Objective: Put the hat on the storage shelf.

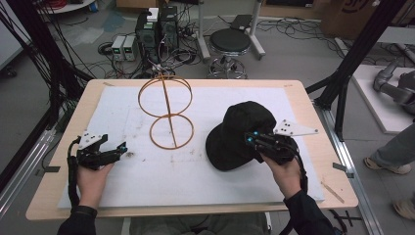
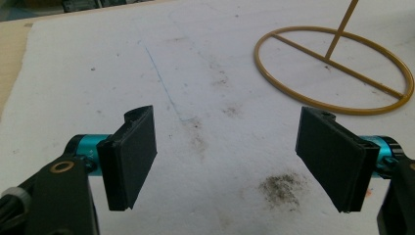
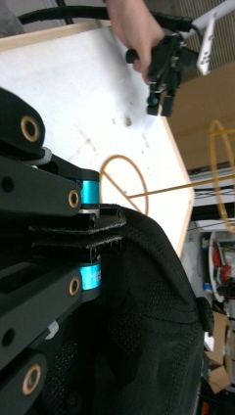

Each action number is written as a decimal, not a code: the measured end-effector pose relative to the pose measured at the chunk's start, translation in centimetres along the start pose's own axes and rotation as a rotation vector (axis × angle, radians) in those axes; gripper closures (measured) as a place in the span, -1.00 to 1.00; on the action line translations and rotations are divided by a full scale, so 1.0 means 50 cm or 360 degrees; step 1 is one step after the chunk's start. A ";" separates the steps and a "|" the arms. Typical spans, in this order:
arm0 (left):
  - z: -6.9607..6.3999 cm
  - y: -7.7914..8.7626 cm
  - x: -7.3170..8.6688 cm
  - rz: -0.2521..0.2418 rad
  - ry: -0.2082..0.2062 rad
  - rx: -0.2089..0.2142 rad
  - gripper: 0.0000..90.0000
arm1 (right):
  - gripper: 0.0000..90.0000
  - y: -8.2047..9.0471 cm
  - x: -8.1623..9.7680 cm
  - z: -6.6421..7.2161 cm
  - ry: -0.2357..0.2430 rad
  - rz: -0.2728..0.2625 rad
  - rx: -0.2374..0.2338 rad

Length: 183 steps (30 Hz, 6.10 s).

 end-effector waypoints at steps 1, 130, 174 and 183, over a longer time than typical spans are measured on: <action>-0.001 0.001 0.000 -0.0004 0.0007 0.0002 -0.49 | 0.96 0.003 -0.009 -0.003 0.0012 -0.0011 0.0007; -0.015 0.028 -0.023 -0.0143 -0.0034 0.0119 -0.53 | -0.55 -0.066 -0.158 -0.025 0.0217 -0.0167 0.0018; -0.071 0.009 -0.033 -0.0165 -0.0189 0.0263 -0.62 | -0.57 0.050 0.193 -0.218 -0.0150 0.0130 0.0580; -0.072 0.004 -0.034 -0.0159 -0.0194 0.0255 -0.62 | -0.57 0.049 0.192 -0.211 -0.0132 0.0134 0.0571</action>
Point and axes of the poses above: each handheld gripper's, and its own axes: y roughly backward along the jaws, x roughly out of its underside, z roughly to its left, the point moved 10 cm from there along -y, roughly forward along the jaws, and after that the axes turned 6 degrees about y, right-handed, at the moved point
